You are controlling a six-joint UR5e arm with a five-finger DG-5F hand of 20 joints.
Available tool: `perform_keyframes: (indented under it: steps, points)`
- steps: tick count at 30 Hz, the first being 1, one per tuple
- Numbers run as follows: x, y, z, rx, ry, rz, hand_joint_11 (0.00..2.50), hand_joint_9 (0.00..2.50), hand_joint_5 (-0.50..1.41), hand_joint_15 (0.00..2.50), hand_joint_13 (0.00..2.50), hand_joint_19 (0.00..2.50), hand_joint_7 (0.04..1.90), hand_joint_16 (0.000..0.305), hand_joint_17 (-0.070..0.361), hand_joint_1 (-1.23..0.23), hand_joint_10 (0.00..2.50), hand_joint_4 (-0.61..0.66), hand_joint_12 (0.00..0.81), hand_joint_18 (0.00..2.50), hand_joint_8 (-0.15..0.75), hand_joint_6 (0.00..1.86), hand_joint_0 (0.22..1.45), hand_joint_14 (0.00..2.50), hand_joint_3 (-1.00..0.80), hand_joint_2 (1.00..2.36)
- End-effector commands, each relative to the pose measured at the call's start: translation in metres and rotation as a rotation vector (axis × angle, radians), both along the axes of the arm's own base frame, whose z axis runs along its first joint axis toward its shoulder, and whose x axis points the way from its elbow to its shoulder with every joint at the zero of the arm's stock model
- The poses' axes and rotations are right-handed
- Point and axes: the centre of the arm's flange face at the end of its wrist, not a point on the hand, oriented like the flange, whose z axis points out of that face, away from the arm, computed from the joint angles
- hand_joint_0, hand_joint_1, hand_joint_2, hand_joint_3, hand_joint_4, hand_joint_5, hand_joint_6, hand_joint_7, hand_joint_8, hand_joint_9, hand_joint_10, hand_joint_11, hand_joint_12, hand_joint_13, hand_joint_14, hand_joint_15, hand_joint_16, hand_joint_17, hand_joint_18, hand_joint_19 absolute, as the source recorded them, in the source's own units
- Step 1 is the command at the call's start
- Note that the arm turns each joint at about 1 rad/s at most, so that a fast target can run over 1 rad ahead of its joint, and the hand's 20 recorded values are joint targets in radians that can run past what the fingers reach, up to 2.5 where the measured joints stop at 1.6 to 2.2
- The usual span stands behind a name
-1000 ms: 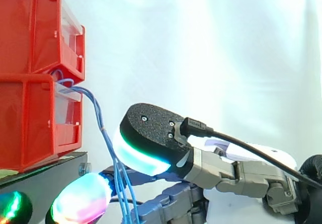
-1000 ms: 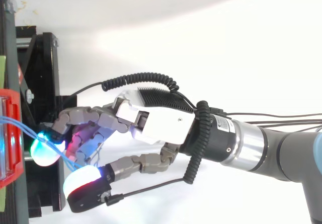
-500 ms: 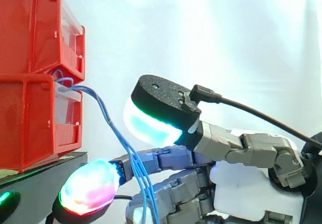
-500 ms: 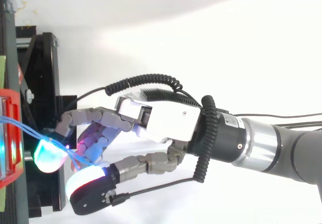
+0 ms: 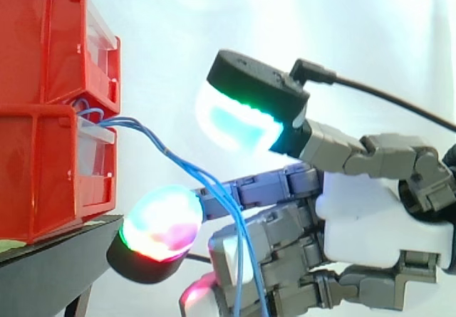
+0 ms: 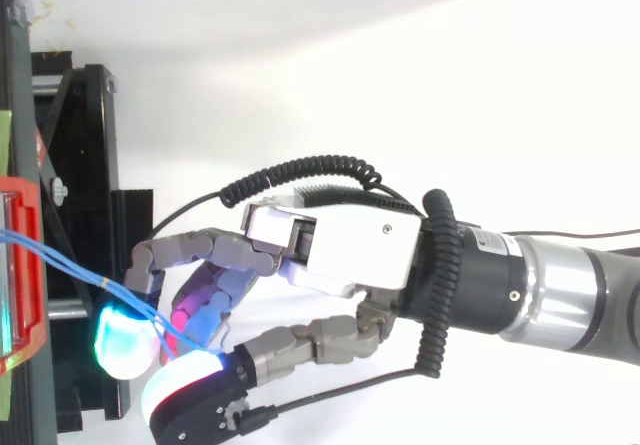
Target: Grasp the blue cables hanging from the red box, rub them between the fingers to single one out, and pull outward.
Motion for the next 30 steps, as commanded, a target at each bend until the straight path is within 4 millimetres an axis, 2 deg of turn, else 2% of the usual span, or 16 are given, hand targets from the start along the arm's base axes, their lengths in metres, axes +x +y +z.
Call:
perform_keyframes:
  steps: [1,8,22,27,30]
  points:
    - [-0.002,0.0,0.008,0.019,0.002,0.001,0.74,1.1,-0.1,0.62,0.89,0.5,1.12,0.043,0.097,-0.56,0.02,0.27,0.34,0.66,0.242,0.5,0.58,0.02,-0.43,1.01]
    - [-0.002,0.0,0.007,0.081,0.001,-0.001,0.71,1.08,-0.1,0.6,0.87,0.5,1.07,0.043,0.097,-0.56,0.02,0.28,0.341,0.66,0.244,0.5,0.58,0.02,-0.43,1.01]
    - [-0.024,-0.021,-0.014,0.147,0.187,-0.041,0.68,1.06,-0.1,0.58,0.85,0.5,1.08,0.043,0.097,-0.57,0.02,0.28,0.345,0.65,0.245,0.5,0.58,0.02,-0.43,1.01]
    - [-0.023,-0.026,-0.014,0.147,0.187,-0.048,0.69,1.06,-0.1,0.59,0.85,0.5,1.08,0.043,0.097,-0.57,0.02,0.29,0.343,0.65,0.245,0.5,0.58,0.02,-0.43,1.0]
    - [-0.019,-0.026,-0.005,0.149,0.171,-0.048,0.69,1.06,-0.1,0.58,0.84,0.5,1.09,0.043,0.097,-0.57,0.02,0.29,0.343,0.65,0.244,0.5,0.58,0.02,-0.43,1.0]
